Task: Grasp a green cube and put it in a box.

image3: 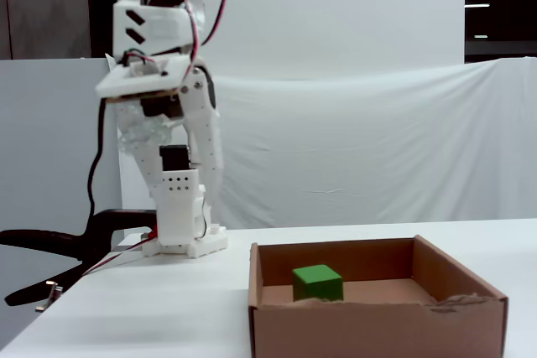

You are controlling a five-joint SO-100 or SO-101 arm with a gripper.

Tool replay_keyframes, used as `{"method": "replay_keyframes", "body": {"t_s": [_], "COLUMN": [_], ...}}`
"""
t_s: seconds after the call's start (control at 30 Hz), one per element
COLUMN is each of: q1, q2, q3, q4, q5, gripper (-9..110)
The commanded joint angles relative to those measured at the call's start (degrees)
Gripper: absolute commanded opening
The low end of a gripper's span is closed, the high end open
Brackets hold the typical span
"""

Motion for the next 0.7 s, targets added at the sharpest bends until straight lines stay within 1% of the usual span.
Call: {"method": "replay_keyframes", "body": {"t_s": [0.0,0.27,0.43,0.67], "q1": [3.2,7.9,10.5,11.7], "q2": [5.6,20.6,30.5,46.0], "q3": [3.4,22.9,34.6,50.8], "q4": [0.4,-2.0,-1.1,-6.0], "q5": [-2.3,-4.1,-6.5,-6.1], "gripper": [13,10,10,10]}}
